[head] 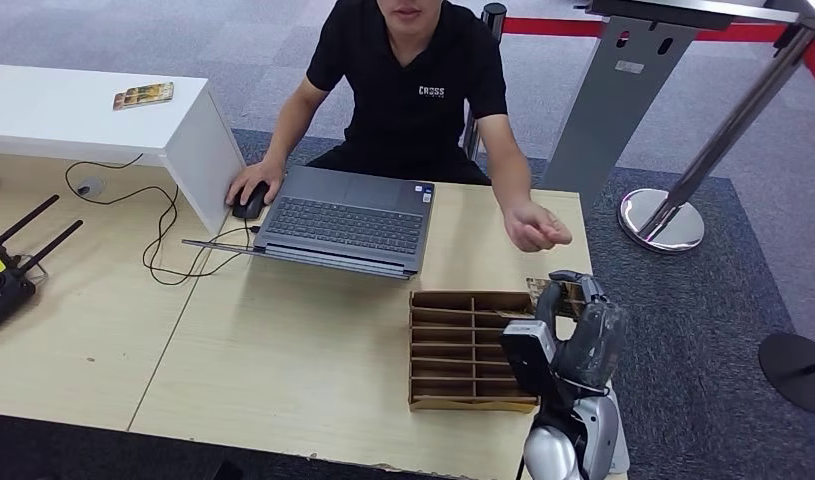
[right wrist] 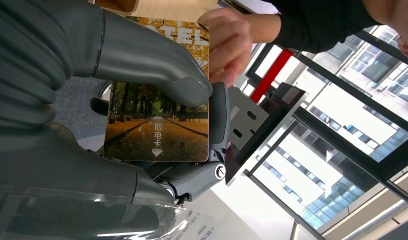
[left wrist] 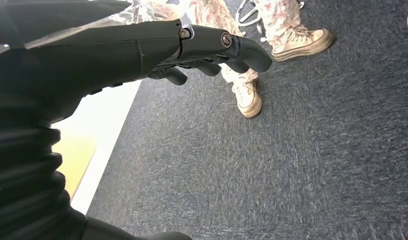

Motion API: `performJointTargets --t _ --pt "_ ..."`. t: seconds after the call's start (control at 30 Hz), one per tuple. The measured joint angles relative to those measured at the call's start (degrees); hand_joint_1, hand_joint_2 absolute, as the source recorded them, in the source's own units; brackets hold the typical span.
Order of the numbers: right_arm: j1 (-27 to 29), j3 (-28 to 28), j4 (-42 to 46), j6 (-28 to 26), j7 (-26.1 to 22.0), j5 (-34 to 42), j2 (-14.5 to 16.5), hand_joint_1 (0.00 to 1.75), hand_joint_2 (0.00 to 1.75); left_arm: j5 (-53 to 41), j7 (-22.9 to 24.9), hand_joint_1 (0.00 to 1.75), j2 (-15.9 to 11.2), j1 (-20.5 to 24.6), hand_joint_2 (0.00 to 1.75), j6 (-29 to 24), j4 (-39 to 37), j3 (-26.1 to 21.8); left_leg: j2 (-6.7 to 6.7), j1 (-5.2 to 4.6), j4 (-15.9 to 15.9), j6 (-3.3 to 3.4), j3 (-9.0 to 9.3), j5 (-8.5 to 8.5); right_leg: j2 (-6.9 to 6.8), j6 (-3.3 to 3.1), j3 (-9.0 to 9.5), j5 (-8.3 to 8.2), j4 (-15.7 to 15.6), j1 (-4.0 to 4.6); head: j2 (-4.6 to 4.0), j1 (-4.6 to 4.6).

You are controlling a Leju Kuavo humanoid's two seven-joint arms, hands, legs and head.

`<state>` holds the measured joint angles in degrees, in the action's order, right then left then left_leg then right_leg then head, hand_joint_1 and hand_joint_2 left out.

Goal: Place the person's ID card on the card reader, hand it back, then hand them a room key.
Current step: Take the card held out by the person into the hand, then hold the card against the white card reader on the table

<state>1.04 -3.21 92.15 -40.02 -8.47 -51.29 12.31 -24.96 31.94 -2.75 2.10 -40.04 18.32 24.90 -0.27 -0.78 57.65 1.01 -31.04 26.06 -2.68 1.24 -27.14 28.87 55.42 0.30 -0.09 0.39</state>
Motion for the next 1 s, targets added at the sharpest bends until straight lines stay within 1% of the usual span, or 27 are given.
performJointTargets --t 0.37,0.63,0.83,1.0 --pt "1.2 0.9 0.3 0.0 0.8 -1.6 0.0 1.75 1.75 -0.7 0.3 0.00 -0.1 -0.1 1.75 0.0 0.0 0.0 0.01 0.00 0.0 0.00 0.00 0.00 0.00 0.00 -0.01 0.00 0.0 0.00 0.00 0.00" --pt "2.8 3.6 0.7 -0.1 1.1 -4.7 0.0 1.75 1.75 -1.5 0.3 0.00 -0.1 -0.3 1.75 0.0 0.0 -0.2 0.01 0.00 0.0 0.00 0.00 0.00 0.00 0.00 -0.02 0.00 0.0 0.00 0.00 0.00" --pt "4.0 5.3 1.6 -0.1 2.3 -9.9 0.1 1.75 1.75 -1.9 0.3 0.00 -0.2 -0.3 1.75 0.0 0.0 -0.4 0.01 0.00 0.0 0.00 0.00 0.00 0.01 0.00 -0.02 0.00 0.0 0.00 0.00 0.00" --pt "4.9 5.6 2.0 -0.1 5.2 -15.9 0.1 1.75 1.75 -2.4 0.5 0.00 -0.1 -0.3 1.75 0.0 0.0 -0.7 0.01 0.00 0.0 0.00 0.00 0.00 0.01 0.00 -0.02 0.00 0.0 0.00 0.00 0.00"
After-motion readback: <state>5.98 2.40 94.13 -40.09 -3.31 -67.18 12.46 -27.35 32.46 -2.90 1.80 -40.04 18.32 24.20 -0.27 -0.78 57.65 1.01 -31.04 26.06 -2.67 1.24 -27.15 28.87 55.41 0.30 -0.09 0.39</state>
